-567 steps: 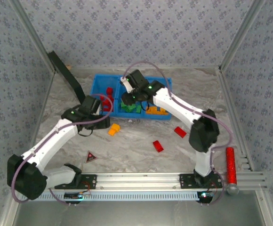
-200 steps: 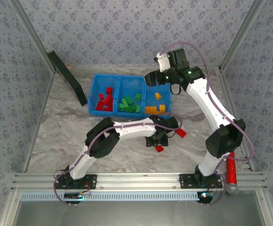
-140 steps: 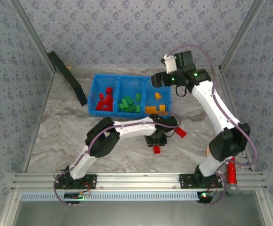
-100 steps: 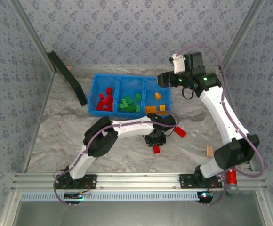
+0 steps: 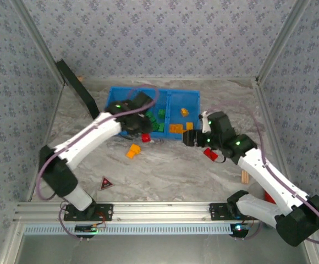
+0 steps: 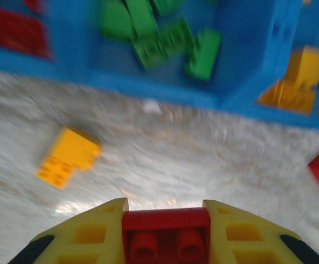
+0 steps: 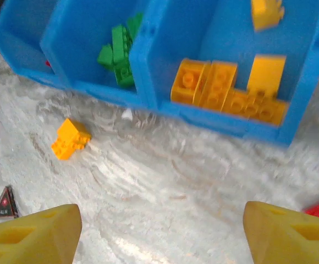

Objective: Sort the legos into containers by color
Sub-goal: Place the lego on the lego.

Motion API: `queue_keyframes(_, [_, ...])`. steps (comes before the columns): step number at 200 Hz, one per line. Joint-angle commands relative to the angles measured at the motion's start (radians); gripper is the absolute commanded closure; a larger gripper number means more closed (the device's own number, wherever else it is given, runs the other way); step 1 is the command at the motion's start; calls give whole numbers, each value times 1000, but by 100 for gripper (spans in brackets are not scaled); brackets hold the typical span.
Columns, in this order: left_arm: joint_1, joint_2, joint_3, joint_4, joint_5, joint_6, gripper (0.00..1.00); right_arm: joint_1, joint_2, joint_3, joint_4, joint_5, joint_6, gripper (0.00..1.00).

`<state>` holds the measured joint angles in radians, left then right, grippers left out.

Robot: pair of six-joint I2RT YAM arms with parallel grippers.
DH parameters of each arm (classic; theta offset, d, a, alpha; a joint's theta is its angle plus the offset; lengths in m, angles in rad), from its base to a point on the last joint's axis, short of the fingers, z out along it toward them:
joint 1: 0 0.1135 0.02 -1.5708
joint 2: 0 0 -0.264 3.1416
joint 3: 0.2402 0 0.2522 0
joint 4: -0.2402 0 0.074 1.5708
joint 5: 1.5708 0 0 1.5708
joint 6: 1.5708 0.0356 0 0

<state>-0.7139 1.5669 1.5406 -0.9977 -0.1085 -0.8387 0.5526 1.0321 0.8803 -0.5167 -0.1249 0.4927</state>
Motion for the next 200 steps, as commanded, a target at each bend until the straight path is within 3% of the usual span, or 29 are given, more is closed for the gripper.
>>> queue_keyframes(1, [79, -6, 24, -71, -74, 147, 87, 112, -3, -79, 107, 181, 441, 21])
queue_keyframes(23, [174, -1, 12, -6, -71, 209, 87, 231, 58, -105, 154, 286, 672, 20])
queue_keyframes(54, [284, 71, 1, 99, -27, 243, 88, 298, 226, -45, 201, 290, 811, 21])
queue_keyframes(91, [373, 242, 64, 181, 36, 254, 88, 355, 406, 83, 186, 277, 857, 20])
queue_keyframes(144, [403, 418, 140, 214, 88, 271, 87, 398, 585, 267, 138, 268, 858, 20])
queue_keyframes(165, [408, 447, 153, 217, 104, 281, 81, 412, 668, 380, 91, 261, 838, 19])
queue_keyframes(200, [415, 436, 149, 223, 113, 291, 56, 420, 792, 482, 91, 231, 838, 19])
